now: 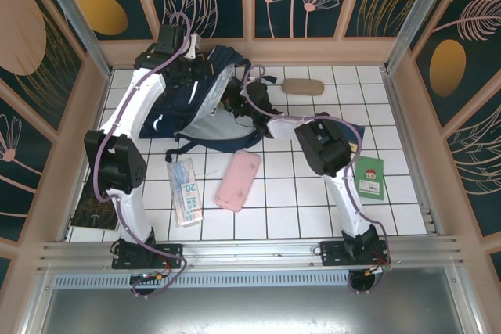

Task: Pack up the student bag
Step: Place the book in the student bag, then close the student bag at the top-left of the table.

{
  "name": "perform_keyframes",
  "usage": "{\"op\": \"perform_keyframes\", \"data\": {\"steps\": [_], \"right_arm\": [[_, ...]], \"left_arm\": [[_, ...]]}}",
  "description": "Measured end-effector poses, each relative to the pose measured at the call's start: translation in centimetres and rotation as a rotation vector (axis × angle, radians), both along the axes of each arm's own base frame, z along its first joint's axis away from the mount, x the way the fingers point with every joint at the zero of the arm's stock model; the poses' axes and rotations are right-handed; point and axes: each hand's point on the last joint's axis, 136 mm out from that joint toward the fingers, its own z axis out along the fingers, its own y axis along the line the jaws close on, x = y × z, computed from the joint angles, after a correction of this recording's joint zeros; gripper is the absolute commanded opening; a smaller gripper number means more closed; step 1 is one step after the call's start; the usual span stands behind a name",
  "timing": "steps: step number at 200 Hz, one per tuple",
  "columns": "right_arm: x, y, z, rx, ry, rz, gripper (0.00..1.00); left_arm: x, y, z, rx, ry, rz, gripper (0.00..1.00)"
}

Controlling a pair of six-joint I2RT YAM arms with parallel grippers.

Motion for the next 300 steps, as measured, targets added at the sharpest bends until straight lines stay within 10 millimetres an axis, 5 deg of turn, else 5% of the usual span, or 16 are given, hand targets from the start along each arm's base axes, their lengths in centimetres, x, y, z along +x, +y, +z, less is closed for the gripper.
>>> {"op": "perform_keyframes", "data": {"steps": [31, 70, 97, 143, 176, 224, 300], "right_arm": [[2.4, 1.9, -2.9, -0.044, 0.042, -0.033, 0.0], [4.7, 3.3, -4.4, -0.106, 0.069, -0.05, 0.45], [4.7, 3.2, -3.9, -0.148, 0.05, -0.042, 0.6], [2.8, 1.5, -4.0, -0.262, 0.078, -0.023, 0.68], [1.0, -0.1, -2.4, -0.314, 0.071, -0.004, 0.68], [-3.1, -4.9, 0.0, -0.384, 0.072, -0.004, 0.65], [-8.3, -18.3, 2.0, -0.612, 0.044, -0.158, 0.61]], "left_arm": [[-0.2, -0.4, 0.1, -0.021, 0.008, -0.012, 0.0], [-0.3, -0.5, 0.2, -0.03, 0.012, -0.016, 0.0], [-0.3, -0.4, -0.1, -0.027, 0.014, -0.013, 0.0], [-0.2, -0.1, -0.5, -0.023, 0.008, -0.004, 0.0], [-0.5, 0.1, -1.4, -0.021, 0.014, -0.002, 0.0], [-0.4, 0.0, -2.9, -0.023, 0.016, -0.004, 0.0], [-1.4, -0.8, -7.1, -0.065, 0.066, -0.029, 0.02]]}}
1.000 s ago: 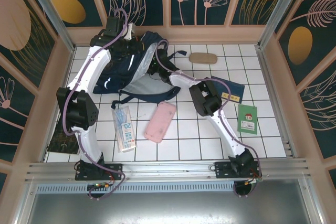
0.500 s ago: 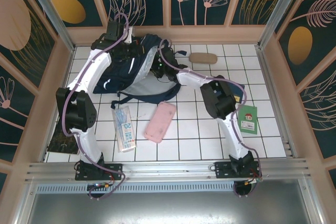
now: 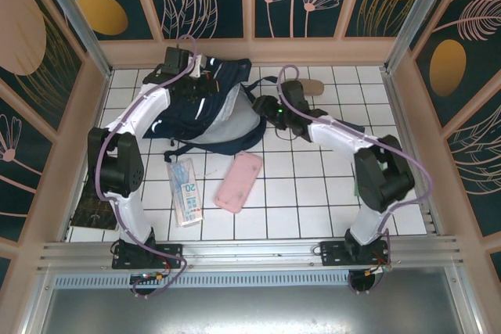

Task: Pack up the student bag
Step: Close the student bag at the top-left of the table, then move the book to the middle-right of the table.

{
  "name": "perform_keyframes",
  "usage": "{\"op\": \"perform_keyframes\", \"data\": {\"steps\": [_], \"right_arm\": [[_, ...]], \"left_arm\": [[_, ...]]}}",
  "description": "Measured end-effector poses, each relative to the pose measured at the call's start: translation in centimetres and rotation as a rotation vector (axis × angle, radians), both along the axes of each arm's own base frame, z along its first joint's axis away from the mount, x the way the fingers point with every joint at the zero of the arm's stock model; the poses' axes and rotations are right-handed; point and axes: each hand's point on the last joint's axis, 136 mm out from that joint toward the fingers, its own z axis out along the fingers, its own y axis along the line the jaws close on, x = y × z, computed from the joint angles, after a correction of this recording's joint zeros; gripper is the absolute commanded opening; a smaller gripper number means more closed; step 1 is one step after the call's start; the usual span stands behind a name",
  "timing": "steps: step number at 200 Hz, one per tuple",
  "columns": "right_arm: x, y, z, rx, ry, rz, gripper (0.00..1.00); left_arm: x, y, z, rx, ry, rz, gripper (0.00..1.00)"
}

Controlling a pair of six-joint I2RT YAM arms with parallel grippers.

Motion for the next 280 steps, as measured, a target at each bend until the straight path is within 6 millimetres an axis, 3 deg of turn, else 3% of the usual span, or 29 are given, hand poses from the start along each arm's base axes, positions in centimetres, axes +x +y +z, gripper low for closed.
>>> {"op": "perform_keyframes", "data": {"steps": [29, 49, 64, 90, 125, 164, 188, 208, 248, 280], "right_arm": [[-0.3, -7.7, -1.2, -0.096, 0.019, -0.122, 0.58], [-0.8, -13.0, -3.3, -0.171, 0.066, -0.213, 0.58], [-1.3, -15.9, -4.9, -0.212, 0.108, -0.256, 0.58], [-1.7, -18.7, -6.4, -0.259, 0.15, -0.281, 0.58], [-1.3, -20.6, -8.9, -0.31, 0.201, -0.279, 0.57], [-0.4, -20.7, -12.0, -0.347, 0.264, -0.237, 0.53], [0.9, -19.6, -11.8, -0.337, 0.244, -0.212, 0.53], [0.7, -17.3, -11.8, -0.336, 0.23, -0.158, 0.53], [-1.5, -10.1, -11.9, -0.308, 0.187, 0.013, 0.52], [-4.6, -8.0, -11.5, -0.303, 0.19, 0.069, 0.56]], "left_arm": [[-0.2, 0.0, -1.1, -0.005, 0.012, 0.002, 0.18], [-0.4, 0.0, -1.7, -0.011, 0.027, 0.009, 0.32], [-0.5, 0.0, -2.1, -0.016, 0.038, 0.016, 0.41], [-0.3, 0.1, -2.0, -0.031, 0.038, 0.031, 0.53], [-0.1, 0.1, -1.7, -0.046, 0.027, 0.043, 0.54], [-0.8, -1.0, -1.7, -0.058, 0.033, 0.023, 0.54], [-1.3, -1.9, -1.4, -0.067, 0.032, 0.005, 0.54], [-1.6, -2.6, -1.4, -0.068, 0.03, -0.009, 0.54], [-2.1, -3.7, -1.4, -0.071, 0.031, -0.031, 0.54], [-2.7, -5.9, -1.4, -0.078, 0.034, -0.078, 0.53]]}}
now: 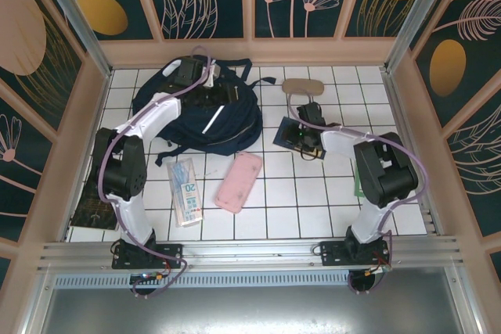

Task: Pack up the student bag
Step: Move the book to the middle-right of the table, then rotate the book at the middle-right of the table.

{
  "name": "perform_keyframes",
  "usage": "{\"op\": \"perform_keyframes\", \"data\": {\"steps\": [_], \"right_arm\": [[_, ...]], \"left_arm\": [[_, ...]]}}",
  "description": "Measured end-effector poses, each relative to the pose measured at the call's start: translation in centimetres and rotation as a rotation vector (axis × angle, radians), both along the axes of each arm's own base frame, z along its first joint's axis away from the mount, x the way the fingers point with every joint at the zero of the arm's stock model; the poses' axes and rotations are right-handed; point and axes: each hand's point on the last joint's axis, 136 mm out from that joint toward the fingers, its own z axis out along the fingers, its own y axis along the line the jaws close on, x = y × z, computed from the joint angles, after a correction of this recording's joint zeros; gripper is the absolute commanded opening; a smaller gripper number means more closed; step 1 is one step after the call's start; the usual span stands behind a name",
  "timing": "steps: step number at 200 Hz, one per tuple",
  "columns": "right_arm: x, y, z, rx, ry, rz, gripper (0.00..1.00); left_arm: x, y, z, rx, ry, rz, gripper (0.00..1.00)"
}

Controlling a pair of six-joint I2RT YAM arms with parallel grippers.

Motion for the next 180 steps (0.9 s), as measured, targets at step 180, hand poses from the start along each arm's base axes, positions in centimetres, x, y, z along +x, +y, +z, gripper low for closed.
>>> {"op": "perform_keyframes", "data": {"steps": [180], "right_arm": [[-7.1, -4.2, -1.2, 0.043, 0.105, -0.178, 0.26]], "left_arm": [[1.8, -16.9, -10.8, -0.061, 0.087, -0.238, 0.48]]}}
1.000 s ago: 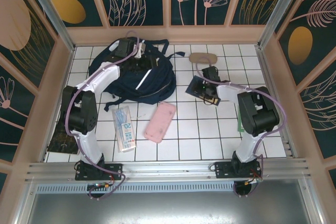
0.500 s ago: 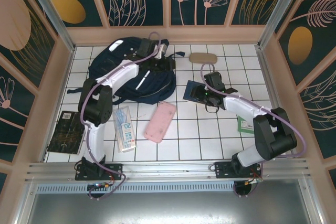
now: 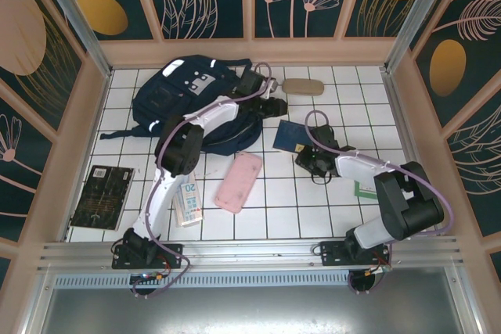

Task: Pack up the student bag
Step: Rotate the book at the middle-right of the table.

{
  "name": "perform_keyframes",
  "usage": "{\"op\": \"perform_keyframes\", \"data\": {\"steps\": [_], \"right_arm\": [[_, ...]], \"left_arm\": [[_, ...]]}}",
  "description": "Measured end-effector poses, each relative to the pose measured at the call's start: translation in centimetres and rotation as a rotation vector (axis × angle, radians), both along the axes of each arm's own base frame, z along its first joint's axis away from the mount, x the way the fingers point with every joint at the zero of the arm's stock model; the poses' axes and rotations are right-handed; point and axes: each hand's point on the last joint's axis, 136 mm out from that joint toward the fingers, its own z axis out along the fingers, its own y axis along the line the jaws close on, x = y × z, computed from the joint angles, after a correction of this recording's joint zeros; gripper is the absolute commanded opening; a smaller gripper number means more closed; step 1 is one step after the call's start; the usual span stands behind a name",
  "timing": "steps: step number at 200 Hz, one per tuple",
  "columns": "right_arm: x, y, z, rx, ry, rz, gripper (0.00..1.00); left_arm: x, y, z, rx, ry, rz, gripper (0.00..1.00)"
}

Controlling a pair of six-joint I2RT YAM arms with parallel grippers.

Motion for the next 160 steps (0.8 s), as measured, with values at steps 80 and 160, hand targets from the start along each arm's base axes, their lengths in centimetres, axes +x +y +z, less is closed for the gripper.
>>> {"op": "perform_keyframes", "data": {"steps": [80, 160], "right_arm": [[3.9, -5.2, -0.4, -0.053, -0.012, -0.139, 0.19], [8.3, -7.9, 0.5, -0.107, -0.043, -0.168, 0.19]], "left_arm": [[-1.1, -0.9, -2.8, 0.007, 0.025, -0.02, 0.43], [-9.5, 0.1, -3.1, 0.042, 0.075, -0.107, 0.41]]}}
